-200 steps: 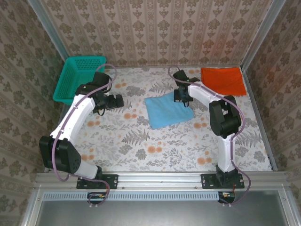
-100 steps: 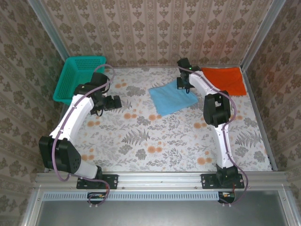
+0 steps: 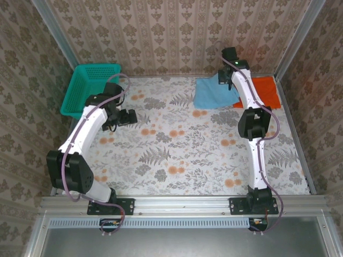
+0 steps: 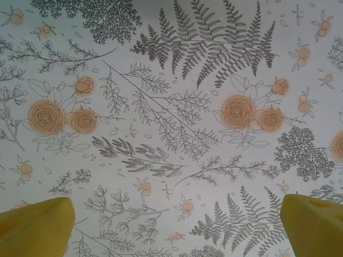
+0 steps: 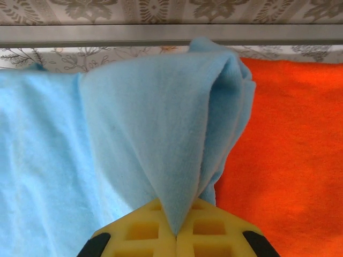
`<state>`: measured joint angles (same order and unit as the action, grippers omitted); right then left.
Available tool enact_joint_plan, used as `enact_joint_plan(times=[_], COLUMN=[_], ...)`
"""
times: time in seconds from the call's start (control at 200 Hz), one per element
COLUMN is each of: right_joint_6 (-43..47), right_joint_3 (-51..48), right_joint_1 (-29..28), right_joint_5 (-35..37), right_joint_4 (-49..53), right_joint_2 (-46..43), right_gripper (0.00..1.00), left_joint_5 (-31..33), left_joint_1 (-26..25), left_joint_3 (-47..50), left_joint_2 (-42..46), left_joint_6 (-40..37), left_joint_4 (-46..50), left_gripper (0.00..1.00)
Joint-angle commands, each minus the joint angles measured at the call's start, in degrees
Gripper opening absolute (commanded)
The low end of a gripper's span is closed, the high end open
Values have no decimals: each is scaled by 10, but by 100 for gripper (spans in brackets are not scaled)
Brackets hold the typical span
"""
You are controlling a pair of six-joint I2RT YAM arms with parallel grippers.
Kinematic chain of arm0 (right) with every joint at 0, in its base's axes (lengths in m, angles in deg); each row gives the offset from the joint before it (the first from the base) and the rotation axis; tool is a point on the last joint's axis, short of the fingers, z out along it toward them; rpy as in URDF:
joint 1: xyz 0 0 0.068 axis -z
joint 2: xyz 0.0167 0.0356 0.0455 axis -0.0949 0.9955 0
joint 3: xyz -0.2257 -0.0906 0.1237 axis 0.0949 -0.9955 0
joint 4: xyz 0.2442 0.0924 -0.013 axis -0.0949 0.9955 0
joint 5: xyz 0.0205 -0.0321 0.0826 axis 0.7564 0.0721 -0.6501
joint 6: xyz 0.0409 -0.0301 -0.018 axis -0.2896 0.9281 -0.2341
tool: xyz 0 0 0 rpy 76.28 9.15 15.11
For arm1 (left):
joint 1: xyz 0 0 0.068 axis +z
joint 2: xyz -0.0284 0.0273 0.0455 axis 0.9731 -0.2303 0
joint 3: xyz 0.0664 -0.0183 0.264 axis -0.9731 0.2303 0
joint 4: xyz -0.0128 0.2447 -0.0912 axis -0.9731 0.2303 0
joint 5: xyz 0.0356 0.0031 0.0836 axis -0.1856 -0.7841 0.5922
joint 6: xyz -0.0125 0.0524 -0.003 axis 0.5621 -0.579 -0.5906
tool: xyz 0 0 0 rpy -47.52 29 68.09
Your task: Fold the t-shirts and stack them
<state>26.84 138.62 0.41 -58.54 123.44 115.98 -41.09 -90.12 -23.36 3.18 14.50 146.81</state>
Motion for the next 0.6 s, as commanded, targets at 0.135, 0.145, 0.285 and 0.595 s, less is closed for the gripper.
enact_joint_plan(times=[0.135,0.145,0.285,0.595], right_joint_6=[56,57,64,68], right_joint_3=[157,164,161,146], right_joint_1=[29,29,42,60], right_joint_5=[-10,-12,-29,-47], right_joint_4=[118,122,133,147], right_joint_2=[46,48,27,-4], right_gripper=[0,0,0,0], left_joint_5=[6,6,3,-3], left_joint_1=[7,7,9,9], left_joint_3=[-12,-12,-11,-9], left_joint_2=[-9,-9,-11,-12], left_joint_6=[-17,-17,-18,-19], left_joint_4=[15,16,14,11], left_gripper=[100,100,100,100])
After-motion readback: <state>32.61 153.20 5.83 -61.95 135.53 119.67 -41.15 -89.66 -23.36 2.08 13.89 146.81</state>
